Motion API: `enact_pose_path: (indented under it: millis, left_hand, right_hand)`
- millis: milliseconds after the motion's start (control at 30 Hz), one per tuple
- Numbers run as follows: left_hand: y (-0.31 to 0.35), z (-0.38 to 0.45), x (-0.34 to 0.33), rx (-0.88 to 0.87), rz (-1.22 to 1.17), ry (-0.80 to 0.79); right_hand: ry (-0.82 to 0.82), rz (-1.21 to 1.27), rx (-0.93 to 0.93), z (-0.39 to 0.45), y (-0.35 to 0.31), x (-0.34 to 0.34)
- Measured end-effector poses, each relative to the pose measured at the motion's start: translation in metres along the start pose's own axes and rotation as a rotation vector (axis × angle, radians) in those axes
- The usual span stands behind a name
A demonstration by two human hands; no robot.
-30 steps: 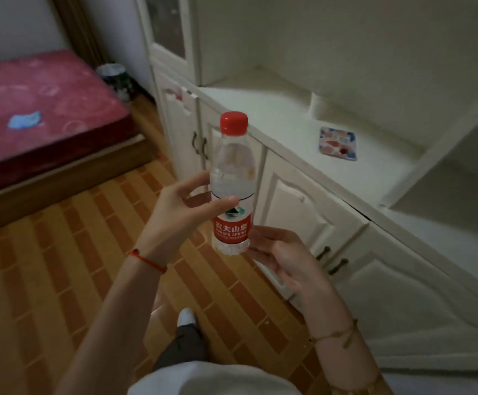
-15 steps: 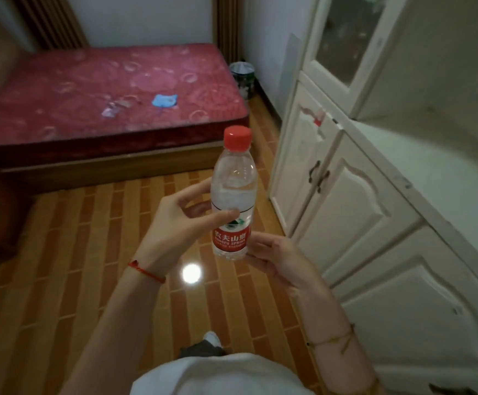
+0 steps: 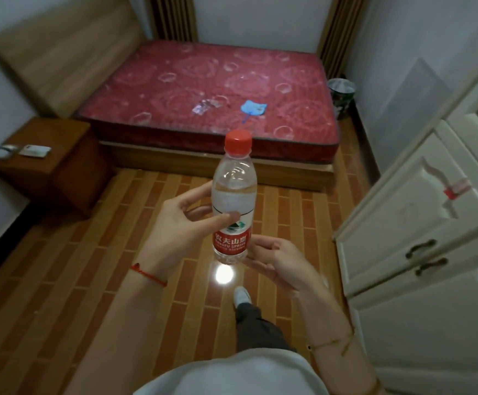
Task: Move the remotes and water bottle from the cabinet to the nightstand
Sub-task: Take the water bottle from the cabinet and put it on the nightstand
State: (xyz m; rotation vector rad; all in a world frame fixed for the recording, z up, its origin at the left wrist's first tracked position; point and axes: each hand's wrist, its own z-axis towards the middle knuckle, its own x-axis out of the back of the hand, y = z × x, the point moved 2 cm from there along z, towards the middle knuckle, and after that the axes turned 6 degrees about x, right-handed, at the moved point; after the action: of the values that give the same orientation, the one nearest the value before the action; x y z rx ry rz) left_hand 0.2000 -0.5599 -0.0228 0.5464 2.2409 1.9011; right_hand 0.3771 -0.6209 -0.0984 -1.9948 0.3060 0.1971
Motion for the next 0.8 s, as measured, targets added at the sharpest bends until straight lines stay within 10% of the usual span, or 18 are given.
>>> enact_pose_path:
  millis: [800]
  left_hand:
    - [0.048,0.289,0.174,0.006,-0.179,0.618]
  right_hand:
    - [-0.574,-0.287,-0.099,0.417,-0.173,-0.112]
